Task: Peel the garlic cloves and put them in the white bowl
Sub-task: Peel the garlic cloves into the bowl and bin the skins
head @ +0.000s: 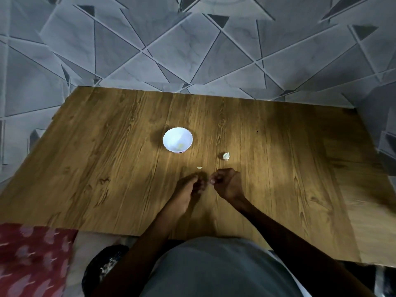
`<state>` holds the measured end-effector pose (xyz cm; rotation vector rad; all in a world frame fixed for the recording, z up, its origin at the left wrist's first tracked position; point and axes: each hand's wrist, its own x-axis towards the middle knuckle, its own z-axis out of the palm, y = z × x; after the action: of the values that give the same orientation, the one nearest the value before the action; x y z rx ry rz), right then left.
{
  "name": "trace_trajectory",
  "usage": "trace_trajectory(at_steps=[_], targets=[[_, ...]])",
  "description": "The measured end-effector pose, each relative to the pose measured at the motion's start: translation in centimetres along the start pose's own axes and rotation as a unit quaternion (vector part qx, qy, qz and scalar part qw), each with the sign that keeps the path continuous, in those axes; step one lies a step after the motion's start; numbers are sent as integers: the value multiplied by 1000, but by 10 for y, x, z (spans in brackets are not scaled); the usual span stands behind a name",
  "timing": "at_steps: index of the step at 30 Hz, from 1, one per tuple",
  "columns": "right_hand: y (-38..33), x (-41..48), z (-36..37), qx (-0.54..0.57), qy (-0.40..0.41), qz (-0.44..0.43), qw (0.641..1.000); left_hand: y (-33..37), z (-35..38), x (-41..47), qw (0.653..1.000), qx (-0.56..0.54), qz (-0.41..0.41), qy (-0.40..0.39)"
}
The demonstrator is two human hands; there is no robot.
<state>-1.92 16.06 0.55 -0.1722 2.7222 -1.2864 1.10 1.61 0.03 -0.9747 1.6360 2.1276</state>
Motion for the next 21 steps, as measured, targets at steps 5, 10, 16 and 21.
trace_trajectory(at_steps=[5, 10, 16, 21], targets=[[-43, -8, -2, -39, -66, -39, 996, 9, 15, 5, 976, -168, -135, -39], [-48, -5, 0, -186, -98, -82, 974, 10, 25, 12, 972, -195, -133, -23], [-40, 10, -6, -125, -92, -76, 985, 13, 23, 18, 963, -224, -148, -10], [-30, 25, -5, -69, -66, -77, 992, 19, 18, 24, 956, -251, -152, -12]])
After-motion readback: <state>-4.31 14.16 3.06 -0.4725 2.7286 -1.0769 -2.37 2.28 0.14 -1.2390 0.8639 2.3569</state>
